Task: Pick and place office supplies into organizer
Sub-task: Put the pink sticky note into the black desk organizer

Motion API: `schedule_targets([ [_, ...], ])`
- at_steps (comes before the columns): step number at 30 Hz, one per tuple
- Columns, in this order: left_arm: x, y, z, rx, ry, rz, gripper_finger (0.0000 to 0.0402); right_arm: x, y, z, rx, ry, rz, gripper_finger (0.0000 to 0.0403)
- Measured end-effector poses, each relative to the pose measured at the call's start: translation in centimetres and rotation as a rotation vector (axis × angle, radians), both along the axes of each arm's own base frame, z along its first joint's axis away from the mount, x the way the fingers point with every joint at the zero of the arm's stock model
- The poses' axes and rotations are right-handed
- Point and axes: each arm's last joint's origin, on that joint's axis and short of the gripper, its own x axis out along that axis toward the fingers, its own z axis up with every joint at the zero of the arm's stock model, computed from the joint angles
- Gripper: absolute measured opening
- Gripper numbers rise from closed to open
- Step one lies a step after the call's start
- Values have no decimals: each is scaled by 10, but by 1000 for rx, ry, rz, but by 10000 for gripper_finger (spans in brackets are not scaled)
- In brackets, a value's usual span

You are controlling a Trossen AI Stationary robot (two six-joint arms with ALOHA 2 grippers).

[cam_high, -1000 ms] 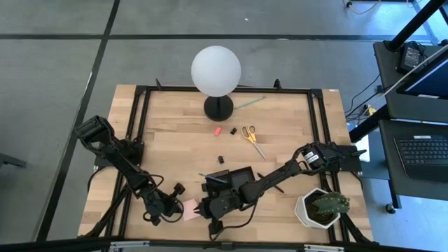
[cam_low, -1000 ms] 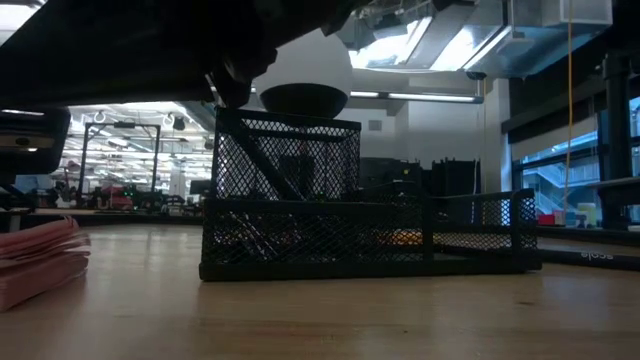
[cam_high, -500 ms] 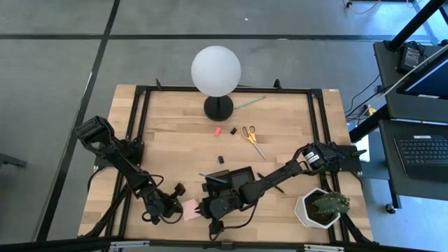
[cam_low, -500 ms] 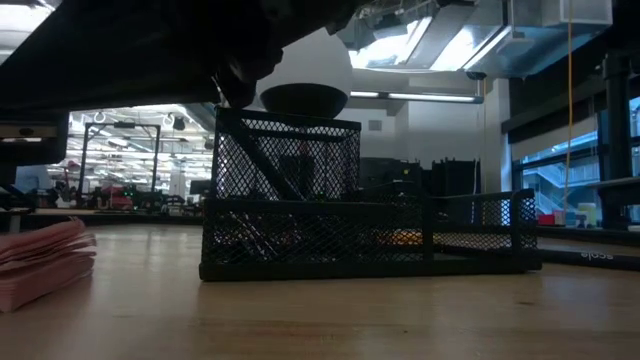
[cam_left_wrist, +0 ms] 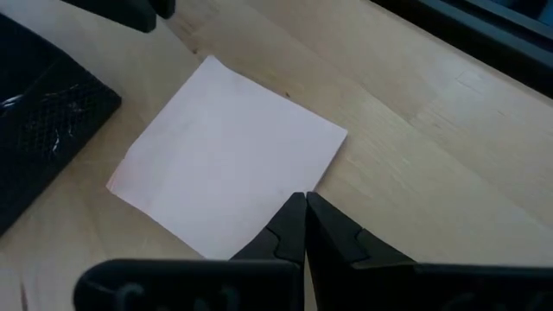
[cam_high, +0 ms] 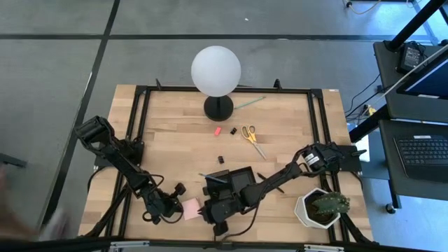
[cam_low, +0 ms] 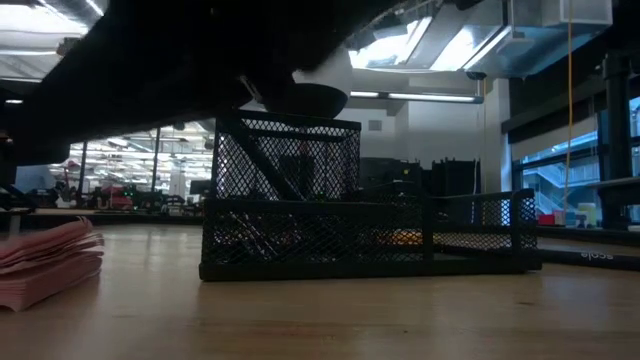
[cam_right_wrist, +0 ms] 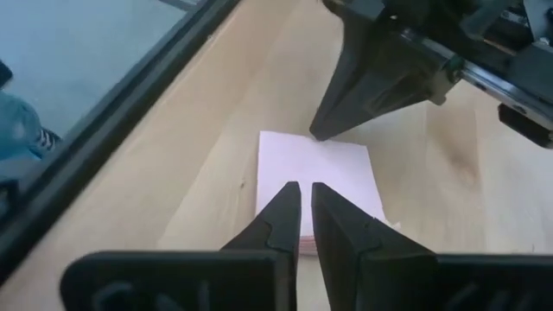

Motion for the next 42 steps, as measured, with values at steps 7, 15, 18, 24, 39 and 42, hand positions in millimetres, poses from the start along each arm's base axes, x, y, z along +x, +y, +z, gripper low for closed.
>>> schedule_targets([
  [7,0,0,0,7,-10,12,2,0,0,-2,-91,-22,54,37],
  [15,1,1,0,28,-23,3,3,2,0,-6,-235,-53,153,37],
  [18,1,1,0,28,-23,3,1,5,2,-19,-295,-78,194,37],
  [24,1,1,0,21,-20,8,3,8,3,-41,-353,-86,181,37],
  [39,-2,-4,2,-122,47,118,44,4,-1,-49,-329,7,109,37],
  [42,-1,-10,6,-133,35,99,70,3,-1,-50,-324,17,102,37],
])
